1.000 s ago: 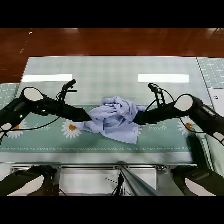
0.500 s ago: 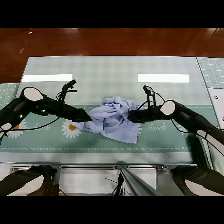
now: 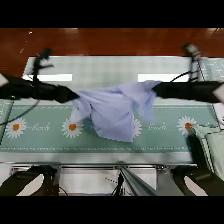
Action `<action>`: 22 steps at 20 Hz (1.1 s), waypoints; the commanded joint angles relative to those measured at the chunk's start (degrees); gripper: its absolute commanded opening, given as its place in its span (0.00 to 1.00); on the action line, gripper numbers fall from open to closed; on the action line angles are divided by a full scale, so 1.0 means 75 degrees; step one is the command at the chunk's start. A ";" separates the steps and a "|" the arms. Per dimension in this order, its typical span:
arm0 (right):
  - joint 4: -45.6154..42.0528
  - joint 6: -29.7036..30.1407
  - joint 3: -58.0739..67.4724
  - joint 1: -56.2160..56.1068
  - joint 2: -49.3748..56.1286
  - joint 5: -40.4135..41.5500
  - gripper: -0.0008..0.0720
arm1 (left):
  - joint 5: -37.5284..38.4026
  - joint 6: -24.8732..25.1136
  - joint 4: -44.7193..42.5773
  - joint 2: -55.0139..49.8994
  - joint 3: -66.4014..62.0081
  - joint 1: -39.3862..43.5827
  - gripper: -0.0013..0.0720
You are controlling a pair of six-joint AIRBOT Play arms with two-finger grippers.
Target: Fold the shirts.
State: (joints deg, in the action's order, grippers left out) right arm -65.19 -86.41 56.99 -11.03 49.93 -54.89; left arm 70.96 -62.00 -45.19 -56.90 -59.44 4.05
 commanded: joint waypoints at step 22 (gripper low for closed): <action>-0.1985 -0.0562 0.4890 0.0836 0.0038 -0.6851 0.05 | 0.4599 -0.2241 -0.1751 0.0356 -0.5272 -0.0108 0.05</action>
State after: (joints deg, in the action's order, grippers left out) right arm -79.72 -91.85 93.58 -4.73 44.40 -103.31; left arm 104.01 -79.37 -57.71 -51.66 -104.86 3.27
